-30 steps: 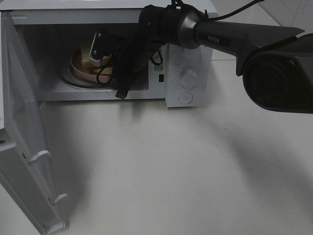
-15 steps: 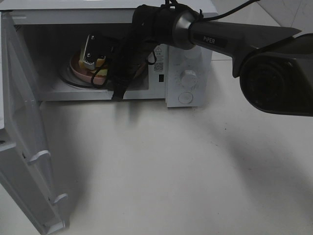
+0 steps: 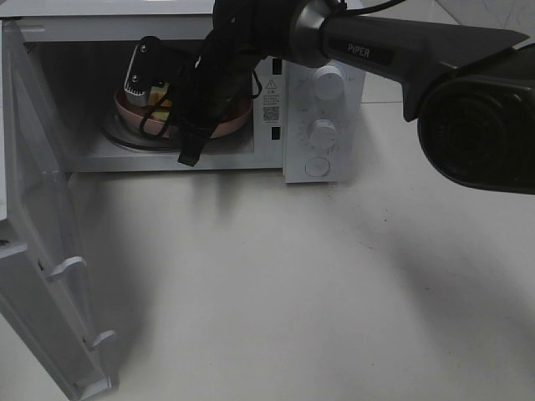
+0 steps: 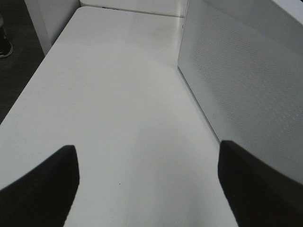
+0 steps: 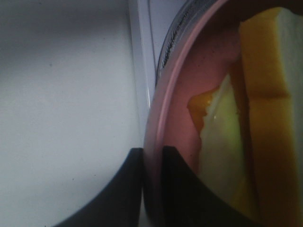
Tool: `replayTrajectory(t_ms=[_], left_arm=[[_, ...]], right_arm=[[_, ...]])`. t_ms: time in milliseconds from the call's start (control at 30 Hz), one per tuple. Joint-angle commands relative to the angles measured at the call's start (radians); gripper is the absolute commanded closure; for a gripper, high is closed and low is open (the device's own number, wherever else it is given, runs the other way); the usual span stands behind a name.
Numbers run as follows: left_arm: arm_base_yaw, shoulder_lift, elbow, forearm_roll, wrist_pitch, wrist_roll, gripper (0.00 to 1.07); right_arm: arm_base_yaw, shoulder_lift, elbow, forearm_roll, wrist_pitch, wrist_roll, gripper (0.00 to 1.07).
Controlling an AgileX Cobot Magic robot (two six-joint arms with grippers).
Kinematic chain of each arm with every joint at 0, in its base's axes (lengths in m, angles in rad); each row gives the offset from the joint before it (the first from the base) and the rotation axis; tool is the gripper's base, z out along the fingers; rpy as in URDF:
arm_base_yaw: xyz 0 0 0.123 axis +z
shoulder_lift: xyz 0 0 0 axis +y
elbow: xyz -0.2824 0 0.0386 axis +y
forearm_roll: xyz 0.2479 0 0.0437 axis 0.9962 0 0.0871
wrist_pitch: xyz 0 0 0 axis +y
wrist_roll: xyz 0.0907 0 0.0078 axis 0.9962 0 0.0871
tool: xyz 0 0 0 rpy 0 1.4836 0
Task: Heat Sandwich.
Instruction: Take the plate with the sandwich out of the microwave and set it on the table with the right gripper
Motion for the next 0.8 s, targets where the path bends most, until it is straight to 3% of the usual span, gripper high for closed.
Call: replayTrajectory(t_ms=[33,600,767,800], left_arm=[[0.001,-0.017,0.002,-0.003,-0.006,0.0,0.3],[0.001,-0.017,0.002,-0.003,-0.006,0.0,0.3],[0.001,-0.017,0.002,-0.003,-0.006,0.0,0.3],[0.001,-0.017,0.002,-0.003,-0.006,0.0,0.3]], right_arm=[[0.009,-0.027,0.004,-0.033,0.03,0.063,1.07],[0.054,-0.058,0.004,-0.172,0.031,0.218,1.07],[0.063,-0.102,0.06,-0.192,0.007,0.219,1.07],[0.064,-0.129,0.111,-0.21,-0.022,0.218,1.07]])
